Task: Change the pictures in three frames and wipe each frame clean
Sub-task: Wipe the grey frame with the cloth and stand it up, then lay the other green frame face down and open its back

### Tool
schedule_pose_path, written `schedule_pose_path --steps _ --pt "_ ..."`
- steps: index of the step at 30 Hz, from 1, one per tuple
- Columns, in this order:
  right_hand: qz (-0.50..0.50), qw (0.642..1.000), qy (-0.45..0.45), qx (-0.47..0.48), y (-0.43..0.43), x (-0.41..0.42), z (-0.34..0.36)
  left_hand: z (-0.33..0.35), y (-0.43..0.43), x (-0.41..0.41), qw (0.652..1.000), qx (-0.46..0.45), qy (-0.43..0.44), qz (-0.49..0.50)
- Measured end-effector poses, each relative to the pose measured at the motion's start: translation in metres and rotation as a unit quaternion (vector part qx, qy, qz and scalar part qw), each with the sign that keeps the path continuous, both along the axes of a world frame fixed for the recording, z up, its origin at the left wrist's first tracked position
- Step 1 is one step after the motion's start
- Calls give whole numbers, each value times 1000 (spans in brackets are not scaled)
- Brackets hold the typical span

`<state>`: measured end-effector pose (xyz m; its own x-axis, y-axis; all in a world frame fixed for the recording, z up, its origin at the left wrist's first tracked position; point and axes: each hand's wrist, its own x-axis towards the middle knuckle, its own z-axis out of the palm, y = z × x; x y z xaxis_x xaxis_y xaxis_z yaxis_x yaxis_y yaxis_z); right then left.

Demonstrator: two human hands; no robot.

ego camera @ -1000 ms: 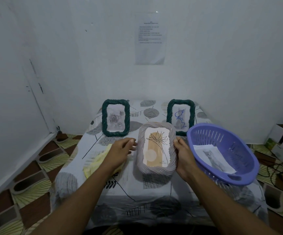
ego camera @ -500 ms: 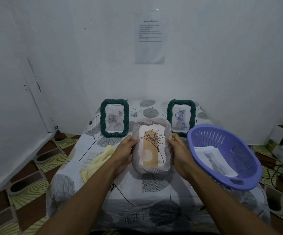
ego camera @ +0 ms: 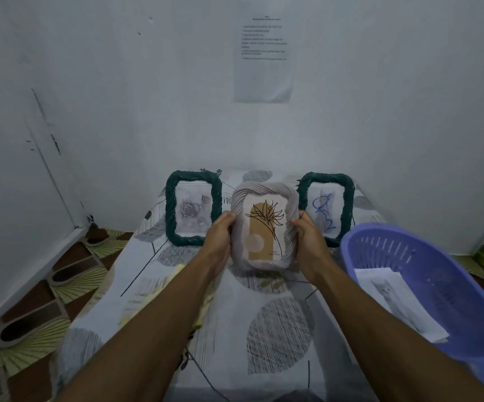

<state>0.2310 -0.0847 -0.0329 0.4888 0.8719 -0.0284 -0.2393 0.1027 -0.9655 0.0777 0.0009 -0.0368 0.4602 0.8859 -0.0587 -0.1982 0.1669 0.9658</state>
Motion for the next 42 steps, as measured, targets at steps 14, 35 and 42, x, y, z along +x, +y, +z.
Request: schedule_pose_path --steps 14,35,42 --pt "-36 998 -34 -32 76 28 -28 -28 66 40 997 40 50 48" --pt "-77 980 -149 -103 34 19 -26 -25 22 18 959 169 188 126" --pt "-248 930 -269 -21 11 46 29 4 3 30 904 346 215 132"
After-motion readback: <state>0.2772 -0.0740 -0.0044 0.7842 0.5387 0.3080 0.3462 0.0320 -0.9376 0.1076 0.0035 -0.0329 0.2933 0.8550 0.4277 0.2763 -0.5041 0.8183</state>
